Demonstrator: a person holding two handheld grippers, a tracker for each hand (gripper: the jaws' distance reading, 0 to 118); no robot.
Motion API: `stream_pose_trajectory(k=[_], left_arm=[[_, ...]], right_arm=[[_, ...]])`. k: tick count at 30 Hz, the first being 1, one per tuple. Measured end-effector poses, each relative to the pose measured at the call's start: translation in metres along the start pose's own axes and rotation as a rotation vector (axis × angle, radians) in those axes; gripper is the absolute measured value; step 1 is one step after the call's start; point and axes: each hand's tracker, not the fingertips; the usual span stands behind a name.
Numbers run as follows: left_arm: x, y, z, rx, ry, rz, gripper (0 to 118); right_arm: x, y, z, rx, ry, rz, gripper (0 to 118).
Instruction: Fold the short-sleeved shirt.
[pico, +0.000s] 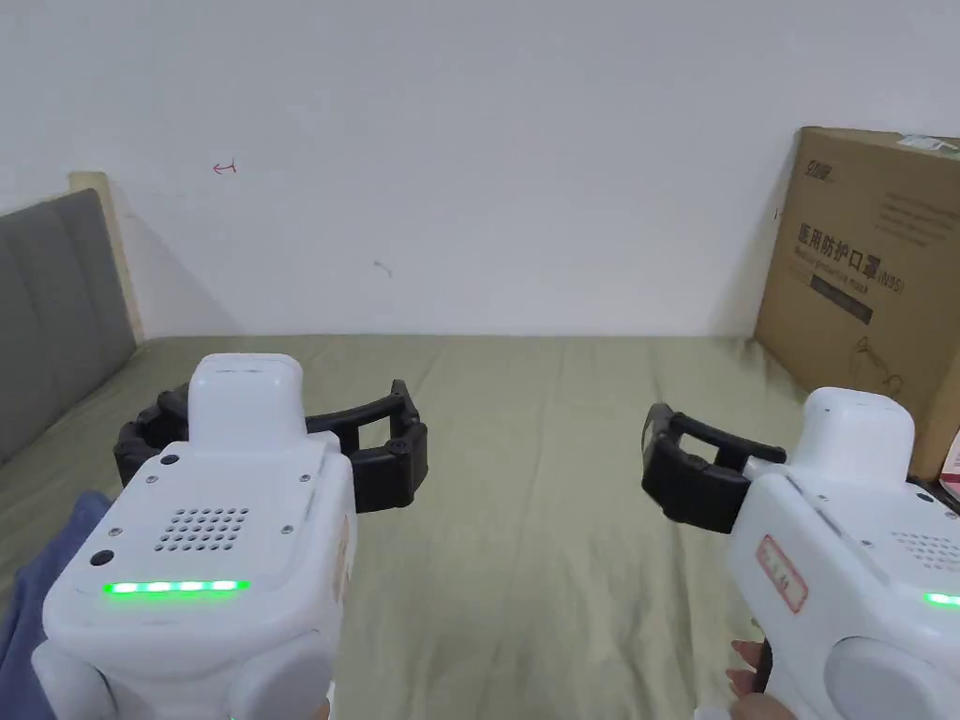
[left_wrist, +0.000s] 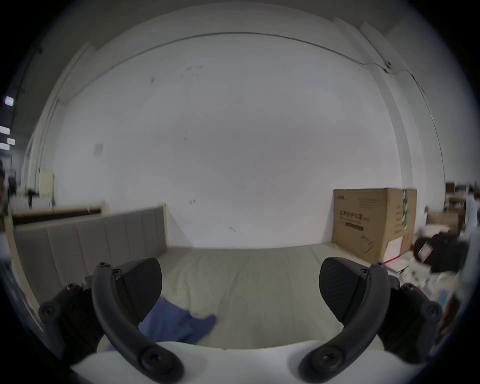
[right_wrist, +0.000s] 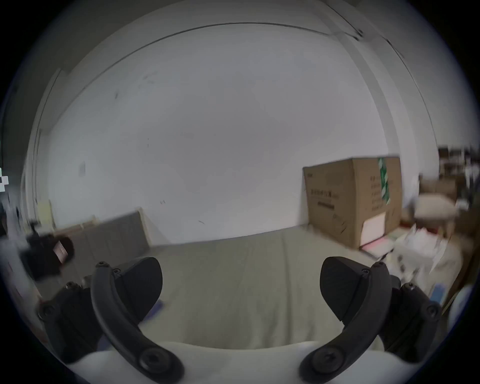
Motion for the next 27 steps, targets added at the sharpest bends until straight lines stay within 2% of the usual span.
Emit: stream_pose_trajectory(k=[1,3,4,5,7,8,9,10,11,13,15,16,18,20,21,22,23,25,26,27], left_arm=[[0.008,0.002,0.001,0.034,0.029,-0.097,118],[0.035,-0.002,0.0,0.127,0.153,-0.476,118],[0.055,-0.015,-0.004,0.196,0.244,-0.774,118],[0.069,-0.036,-0.011,0.268,0.325,-1.092,118],[0.076,-0.071,-0.018,0.422,0.335,-1.519,118],[0.074,-0.082,-0.018,0.493,0.312,-1.64,118],[0.074,-0.083,-0.017,0.505,0.274,-1.614,118],[0.075,-0.077,-0.012,0.448,0.2,-1.491,118],[0.076,-0.067,-0.01,0.382,0.166,-1.328,118],[0.074,-0.049,-0.012,0.3,0.179,-1.114,118],[0.068,-0.025,-0.017,0.209,0.176,-0.897,118],[0.06,-0.012,-0.023,0.152,0.157,-0.75,118],[0.035,0.006,-0.033,0.067,0.113,-0.493,118],[0.013,0.015,-0.039,0.003,0.031,-0.197,118],[0.003,0.015,-0.043,-0.031,-0.007,-0.075,118],[-0.004,0.012,-0.044,-0.062,-0.026,0.005,118],[-0.009,0.009,-0.045,-0.085,-0.031,0.064,118],[-0.011,0.002,-0.042,-0.075,-0.013,0.049,118],[-0.008,-0.002,-0.038,-0.07,-0.01,0.035,118],[-0.008,-0.004,-0.035,-0.068,-0.008,0.031,118]], right_arm=[[0.01,0.002,-0.002,-0.007,0.038,-0.127,118],[0.044,-0.005,-0.012,-0.076,0.086,-0.609,118],[0.067,-0.022,-0.022,-0.146,0.09,-0.978,118],[0.086,-0.048,-0.03,-0.226,0.048,-1.3,118],[0.107,-0.098,-0.032,-0.34,-0.07,-1.68,118],[0.11,-0.118,-0.028,-0.346,-0.101,-1.803,118],[0.112,-0.127,-0.025,-0.356,-0.119,-1.819,118],[0.115,-0.129,-0.024,-0.379,-0.128,-1.77,118],[0.115,-0.126,-0.022,-0.363,-0.124,-1.65,118],[0.117,-0.104,-0.022,-0.278,-0.103,-1.525,118],[0.109,-0.065,-0.025,-0.176,-0.043,-1.361,118],[0.104,-0.038,-0.026,-0.126,-0.01,-1.211,118],[0.087,0.005,-0.022,-0.038,-0.017,-0.876,118],[0.058,0.039,-0.018,0.074,-0.059,-0.47,118],[0.039,0.047,-0.014,0.113,-0.089,-0.242,118],[0.018,0.048,-0.012,0.148,-0.148,-0.008,118],[0.004,0.043,-0.016,0.152,-0.2,0.191,118],[-0.014,0.031,-0.017,0.146,-0.201,0.409,118],[-0.019,0.026,-0.016,0.144,-0.159,0.448,118],[-0.014,0.021,-0.016,0.133,-0.111,0.42,118]])
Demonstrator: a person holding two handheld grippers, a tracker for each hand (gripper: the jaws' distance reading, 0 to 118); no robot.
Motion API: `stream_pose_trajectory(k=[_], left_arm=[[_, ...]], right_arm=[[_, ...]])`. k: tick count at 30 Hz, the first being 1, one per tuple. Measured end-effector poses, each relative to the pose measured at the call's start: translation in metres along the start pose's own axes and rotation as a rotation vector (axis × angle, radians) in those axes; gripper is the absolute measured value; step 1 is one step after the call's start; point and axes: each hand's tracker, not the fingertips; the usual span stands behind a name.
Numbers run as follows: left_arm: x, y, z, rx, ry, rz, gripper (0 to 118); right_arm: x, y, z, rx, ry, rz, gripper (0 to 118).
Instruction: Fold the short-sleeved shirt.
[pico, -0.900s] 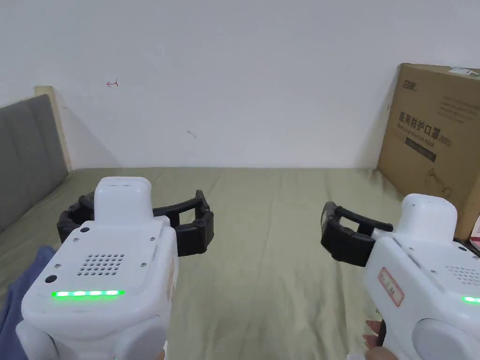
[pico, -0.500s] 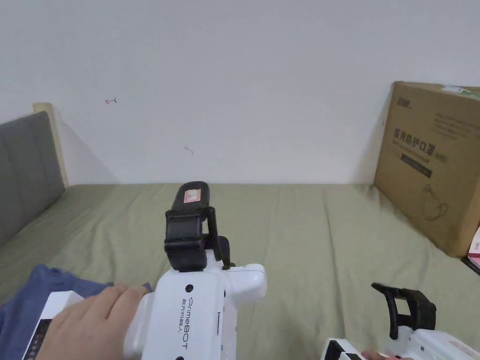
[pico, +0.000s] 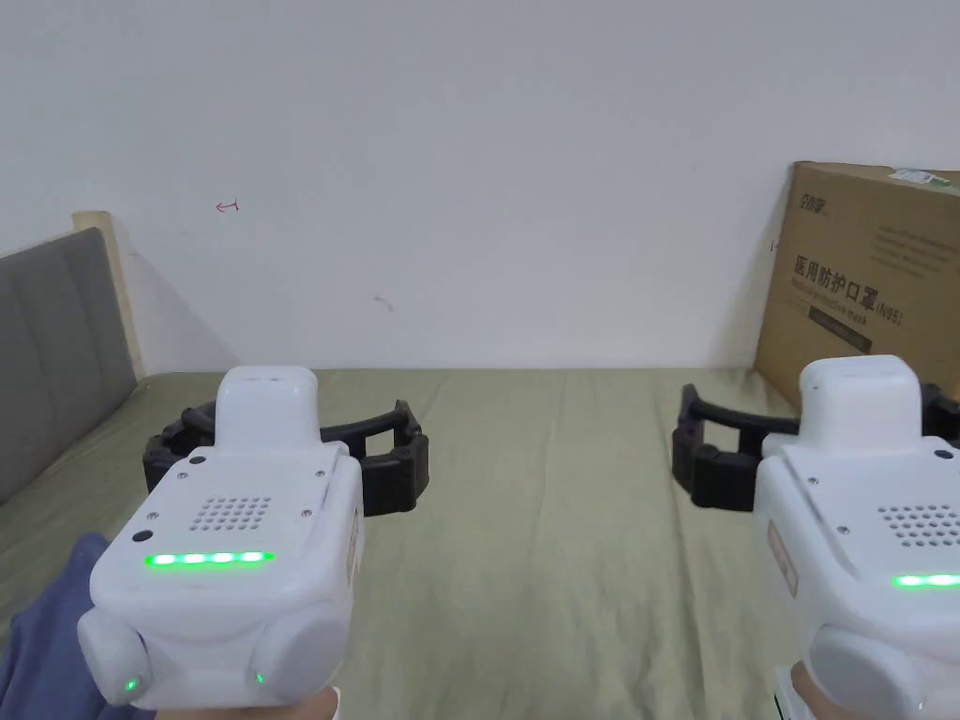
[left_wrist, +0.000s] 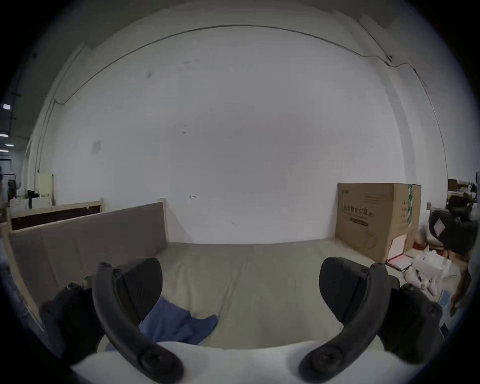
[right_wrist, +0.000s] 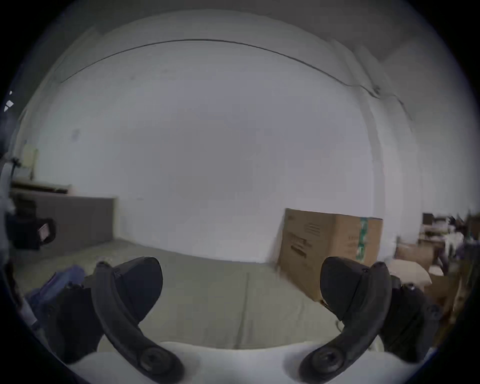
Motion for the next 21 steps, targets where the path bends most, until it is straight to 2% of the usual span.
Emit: stream_pose_trajectory(k=[1,2,4,7,11,14,21], left_arm=[[-0.001,-0.002,0.003,0.003,-0.001,-0.006,118],[-0.003,-0.003,0.006,0.008,-0.007,-0.011,118],[-0.003,-0.004,0.01,0.009,-0.019,0.005,118],[-0.005,-0.002,0.011,0.012,-0.015,0.014,118],[-0.007,-0.001,0.01,0.015,-0.005,0.004,118],[-0.005,-0.004,0.012,0.025,-0.018,-0.018,118],[0.001,-0.006,0.01,-0.007,-0.019,-0.044,117]], right_arm=[[-0.001,-0.002,0.002,-0.003,0.037,-0.033,118],[-0.005,-0.004,0.004,-0.008,0.024,-0.059,118],[-0.005,-0.008,0.009,-0.008,0.005,-0.063,118],[-0.005,-0.012,0.007,-0.018,0.033,-0.093,118],[0.006,-0.02,0.005,-0.063,0.039,-0.232,118],[0.009,-0.021,0.006,-0.074,0.012,-0.23,118],[0.008,-0.021,0.014,-0.043,0.057,-0.23,118]])
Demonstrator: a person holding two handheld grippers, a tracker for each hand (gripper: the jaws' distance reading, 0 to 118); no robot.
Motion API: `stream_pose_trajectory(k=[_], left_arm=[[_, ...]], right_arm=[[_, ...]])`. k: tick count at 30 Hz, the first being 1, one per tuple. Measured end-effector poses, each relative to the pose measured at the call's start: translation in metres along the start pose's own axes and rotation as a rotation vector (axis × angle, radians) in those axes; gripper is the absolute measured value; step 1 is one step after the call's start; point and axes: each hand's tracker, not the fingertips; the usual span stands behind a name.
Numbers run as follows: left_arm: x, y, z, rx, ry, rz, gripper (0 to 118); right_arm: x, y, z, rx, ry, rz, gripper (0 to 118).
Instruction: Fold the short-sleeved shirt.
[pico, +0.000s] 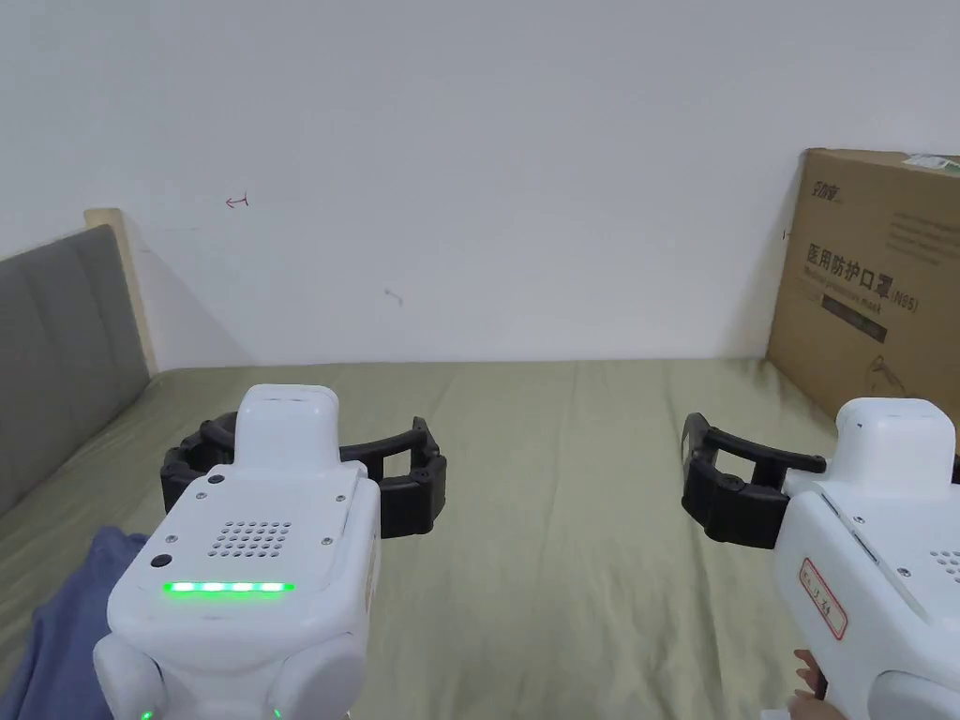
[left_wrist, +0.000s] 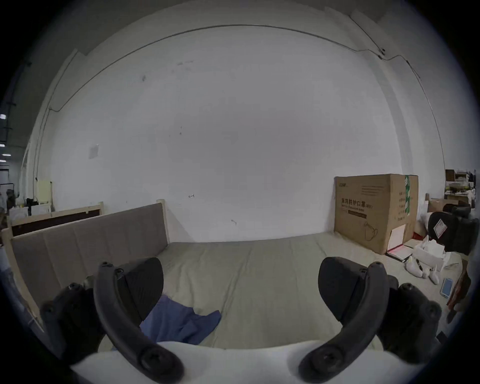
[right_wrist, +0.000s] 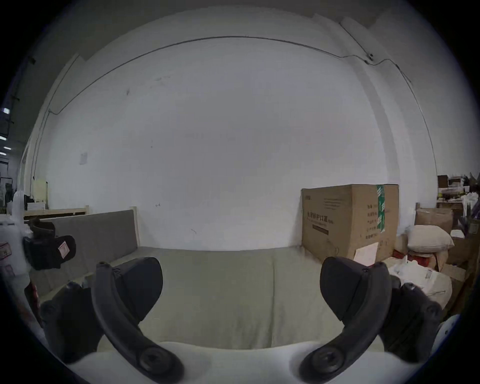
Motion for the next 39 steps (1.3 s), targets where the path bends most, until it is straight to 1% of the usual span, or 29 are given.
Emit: stream_pose_trajectory(k=[2,4,5,6,7,8,9,10,11,12,13,14,15,17,18,20,22,25,27,29,31,32,34,35,38,39], left_arm=[[0.001,-0.001,0.001,-0.007,0.0,0.009,113],[0.002,-0.002,0.002,-0.01,-0.012,0.017,96],[0.002,-0.002,0.003,-0.009,-0.02,0.02,91],[0.002,-0.001,0.004,-0.011,-0.031,0.021,91],[0.002,0.0,0.004,-0.013,-0.038,0.021,69],[0.003,0.0,0.003,-0.021,-0.043,0.017,37],[0.005,0.001,0.0,-0.043,-0.034,0.01,0],[0.005,0.0,-0.001,-0.068,-0.015,-0.005,1],[0.005,-0.001,-0.001,-0.068,-0.026,-0.003,1],[0.005,-0.003,-0.002,-0.081,-0.07,-0.007,1],[0.006,-0.004,-0.002,-0.078,-0.07,-0.013,1],[0.009,-0.006,-0.002,-0.075,-0.061,-0.037,1],[0.012,-0.008,-0.001,-0.072,-0.054,-0.063,1],[0.013,-0.009,-0.001,-0.069,-0.068,-0.06,1],[0.013,-0.01,-0.002,-0.07,-0.073,-0.055,1],[0.011,-0.012,-0.004,-0.079,-0.071,-0.041,1],[0.001,-0.016,-0.004,-0.102,-0.057,-0.02,1],[-0.028,-0.022,0.003,-0.13,-0.002,-0.002,1],[-0.062,-0.026,0.014,-0.143,0.093,-0.016,1],[-0.089,-0.027,0.027,-0.124,0.212,-0.083,1],[-0.114,-0.026,0.04,-0.109,0.309,-0.103,1],[-0.124,-0.027,0.044,-0.109,0.344,-0.107,1],[-0.139,-0.028,0.045,-0.128,0.353,-0.096,1],[-0.144,-0.028,0.043,-0.143,0.361,-0.091,1],[-0.151,-0.033,0.034,-0.161,0.35,-0.079,1],[-0.154,-0.034,0.029,-0.162,0.317,-0.04,1]], right_arm=[[-0.002,0.0,-0.001,-0.007,-0.01,0.011,118],[-0.004,0.0,-0.002,-0.022,-0.013,0.023,117],[-0.003,0.0,-0.001,-0.024,-0.007,0.021,116],[0.0,-0.001,-0.001,-0.034,0.021,0.006,116],[0.001,-0.002,-0.002,-0.041,0.033,-0.005,108],[0.001,-0.003,-0.002,-0.042,0.023,-0.004,87],[0.001,-0.005,-0.004,-0.059,-0.02,-0.008,17],[0.004,-0.006,-0.009,-0.093,-0.061,0.014,0],[0.007,-0.008,-0.01,-0.101,-0.061,-0.008,0],[0.014,-0.01,-0.011,-0.115,-0.037,-0.05,0],[0.017,-0.012,-0.012,-0.126,-0.046,-0.061,0],[0.02,-0.014,-0.015,-0.154,-0.091,-0.049,0],[0.021,-0.015,-0.018,-0.183,-0.098,-0.04,0],[0.028,-0.018,-0.019,-0.191,-0.058,-0.061,0],[0.027,-0.018,-0.02,-0.193,-0.063,-0.055,0],[0.02,-0.019,-0.022,-0.213,-0.091,-0.005,0],[0.012,-0.02,-0.018,-0.172,-0.023,-0.004,0],[-0.018,-0.018,-0.028,-0.151,0.06,-0.008,0],[-0.051,-0.017,-0.041,-0.146,0.154,-0.044,0],[-0.084,-0.018,-0.049,-0.149,0.248,-0.069,0],[-0.117,-0.021,-0.058,-0.161,0.316,-0.037,0],[-0.133,-0.022,-0.06,-0.163,0.348,-0.005,0],[-0.153,-0.024,-0.065,-0.171,0.433,0.025,0],[-0.158,-0.025,-0.072,-0.18,0.459,0.034,0],[-0.172,-0.023,-0.084,-0.185,0.45,0.057,0],[-0.171,-0.022,-0.091,-0.194,0.454,0.057,0]])
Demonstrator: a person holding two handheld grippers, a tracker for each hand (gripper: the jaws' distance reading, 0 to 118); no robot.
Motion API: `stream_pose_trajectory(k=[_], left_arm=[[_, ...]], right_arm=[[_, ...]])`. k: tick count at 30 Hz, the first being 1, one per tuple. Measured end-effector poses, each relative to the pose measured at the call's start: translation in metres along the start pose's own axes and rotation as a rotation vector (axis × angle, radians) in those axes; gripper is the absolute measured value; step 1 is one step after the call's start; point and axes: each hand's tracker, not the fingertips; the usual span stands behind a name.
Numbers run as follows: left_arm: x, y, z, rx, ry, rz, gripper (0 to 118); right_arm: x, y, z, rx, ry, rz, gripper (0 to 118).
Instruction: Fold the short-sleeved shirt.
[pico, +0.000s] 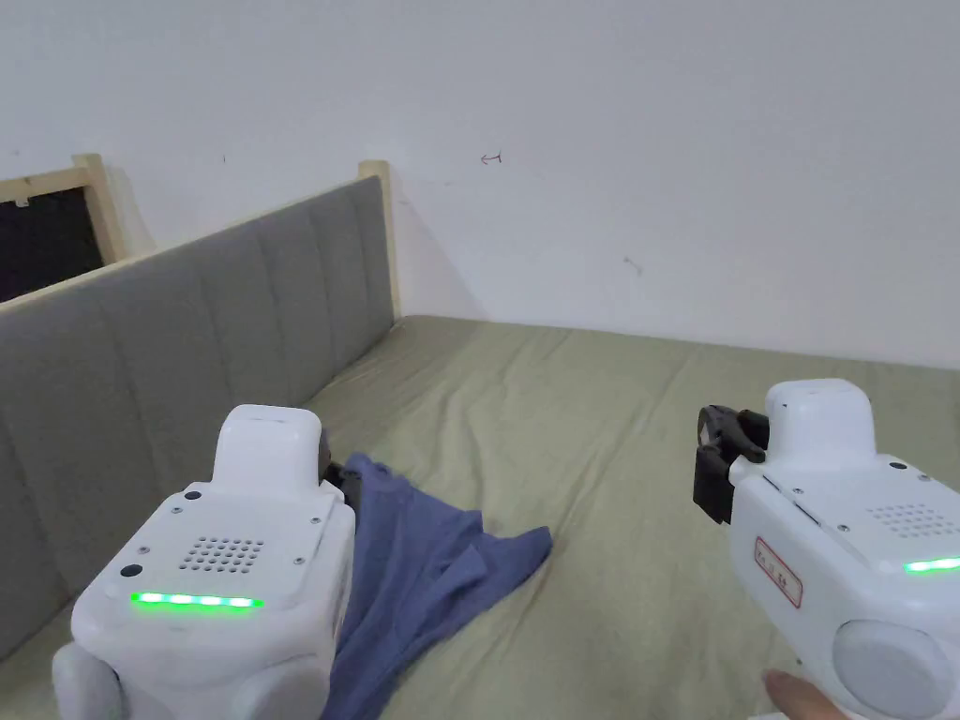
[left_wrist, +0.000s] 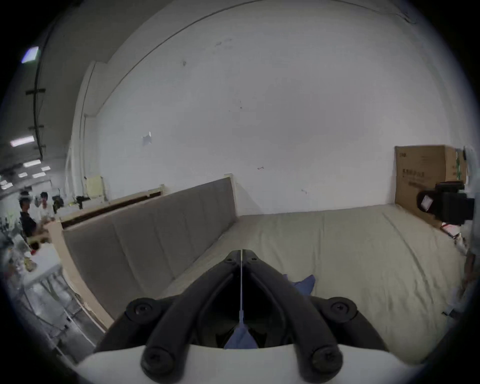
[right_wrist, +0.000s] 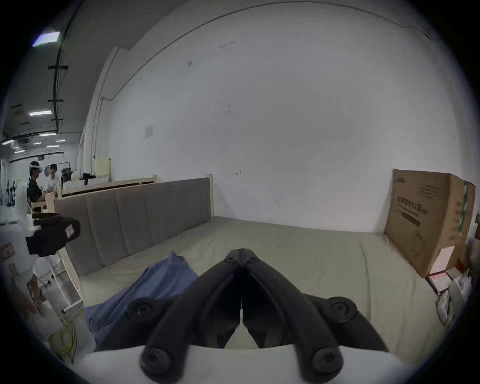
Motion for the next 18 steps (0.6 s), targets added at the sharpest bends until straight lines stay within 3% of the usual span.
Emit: stream_pose_trajectory(k=[2,4,5,7,8,10,12,15,18], left_arm=[[-0.006,0.0,-0.021,-0.041,-0.035,0.078,4],[-0.015,-0.001,-0.061,-0.217,-0.113,0.147,24],[-0.02,-0.005,-0.081,-0.293,-0.138,0.173,35],[-0.03,-0.023,-0.134,-0.525,-0.235,0.227,83],[-0.035,-0.038,-0.161,-0.652,-0.301,0.274,93],[-0.042,-0.075,-0.202,-0.84,-0.374,0.373,93],[-0.047,-0.114,-0.235,-0.982,-0.316,0.393,93],[-0.042,-0.151,-0.26,-0.958,-0.114,0.201,94],[-0.032,-0.183,-0.281,-0.98,-0.007,-0.002,112]], right_arm=[[0.004,0.004,-0.004,-0.025,0.014,-0.026,0],[0.012,0.006,0.001,-0.045,0.035,-0.059,0],[0.015,0.005,0.003,-0.054,0.042,-0.064,0],[0.021,0.0,0.011,-0.08,0.044,-0.056,0],[0.026,-0.005,0.018,-0.102,0.038,-0.046,0],[0.035,-0.015,0.029,-0.153,0.023,-0.03,0],[0.046,-0.028,0.04,-0.221,0.015,-0.026,0],[0.061,-0.046,0.053,-0.317,-0.021,-0.025,0],[0.073,-0.06,0.061,-0.391,-0.065,-0.032,0]])
